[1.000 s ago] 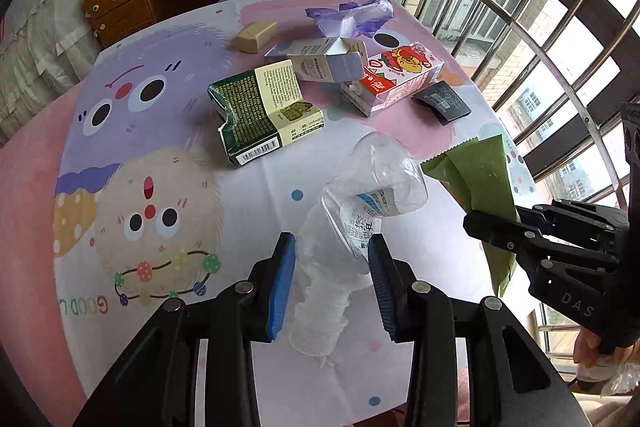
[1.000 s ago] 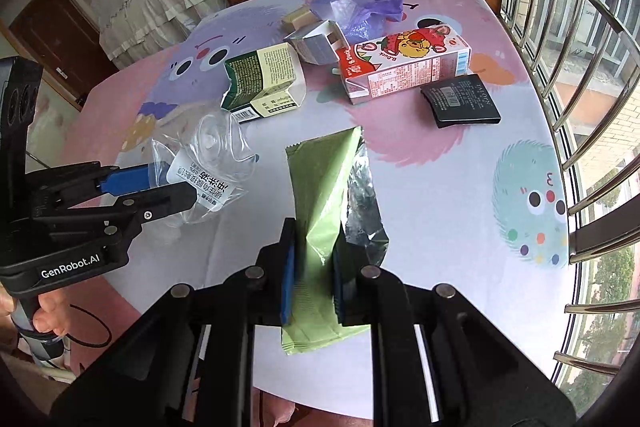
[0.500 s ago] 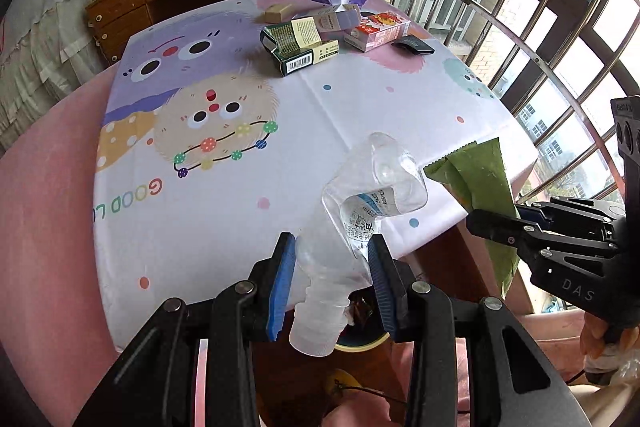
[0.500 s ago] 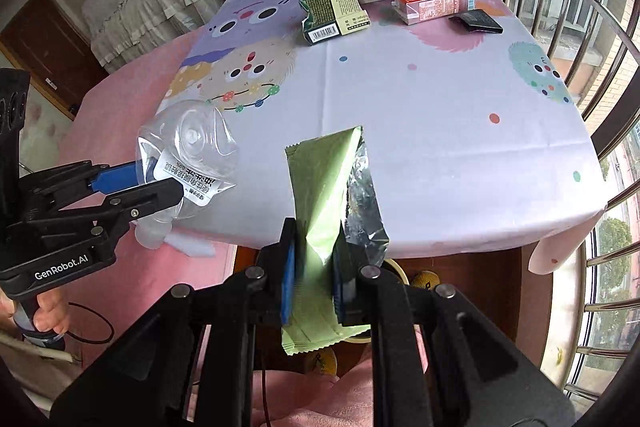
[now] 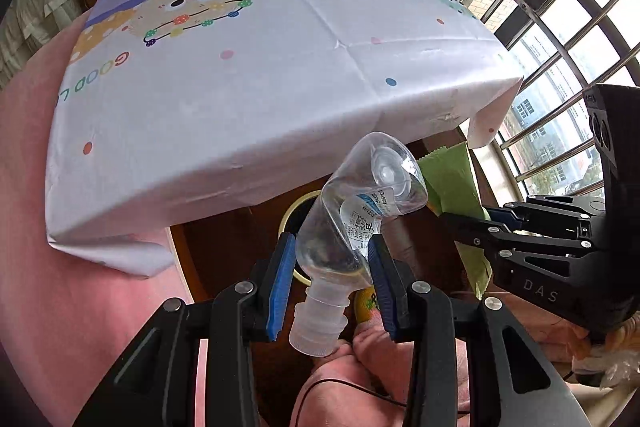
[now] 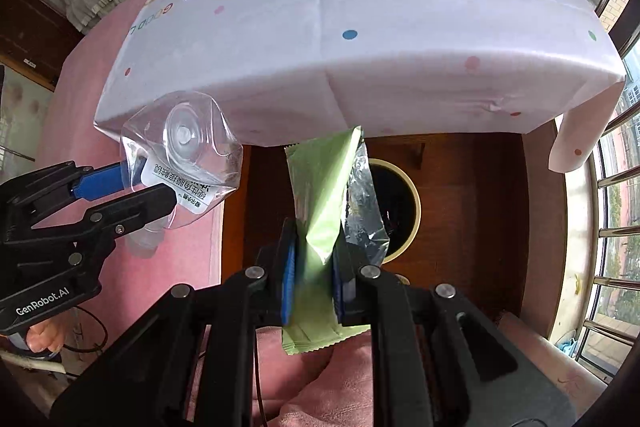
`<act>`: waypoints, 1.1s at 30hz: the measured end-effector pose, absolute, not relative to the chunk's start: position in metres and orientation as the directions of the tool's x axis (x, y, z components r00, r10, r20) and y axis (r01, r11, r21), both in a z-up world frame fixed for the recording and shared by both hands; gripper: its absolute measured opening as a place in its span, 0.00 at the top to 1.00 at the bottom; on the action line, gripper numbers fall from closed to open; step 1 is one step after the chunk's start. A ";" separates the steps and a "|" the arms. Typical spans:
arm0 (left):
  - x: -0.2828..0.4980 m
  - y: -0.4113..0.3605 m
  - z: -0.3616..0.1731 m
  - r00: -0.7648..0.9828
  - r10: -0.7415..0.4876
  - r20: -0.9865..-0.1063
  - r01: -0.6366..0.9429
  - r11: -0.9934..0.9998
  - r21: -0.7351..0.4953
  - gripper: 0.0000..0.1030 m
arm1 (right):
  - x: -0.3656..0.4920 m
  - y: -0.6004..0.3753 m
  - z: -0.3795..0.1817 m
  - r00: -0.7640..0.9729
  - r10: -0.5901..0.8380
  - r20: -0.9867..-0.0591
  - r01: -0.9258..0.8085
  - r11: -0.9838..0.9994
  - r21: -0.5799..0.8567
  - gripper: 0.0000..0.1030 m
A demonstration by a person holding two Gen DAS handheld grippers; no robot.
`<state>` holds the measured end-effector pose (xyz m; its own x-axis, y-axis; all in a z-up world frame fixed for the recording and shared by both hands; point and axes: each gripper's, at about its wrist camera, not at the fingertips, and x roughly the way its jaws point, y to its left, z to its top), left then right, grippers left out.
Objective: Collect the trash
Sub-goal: 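Carry both items over the wastebasket and open both tools to drop them, then raise both tools back toward the table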
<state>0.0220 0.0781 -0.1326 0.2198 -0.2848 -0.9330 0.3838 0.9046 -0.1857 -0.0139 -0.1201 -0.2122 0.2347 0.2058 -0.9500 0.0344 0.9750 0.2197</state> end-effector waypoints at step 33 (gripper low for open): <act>0.030 0.080 -0.418 0.208 -0.255 -0.944 0.162 0.961 -0.224 0.09 | 0.006 -0.167 -0.513 0.100 0.287 -0.953 0.279 0.911 0.303 0.46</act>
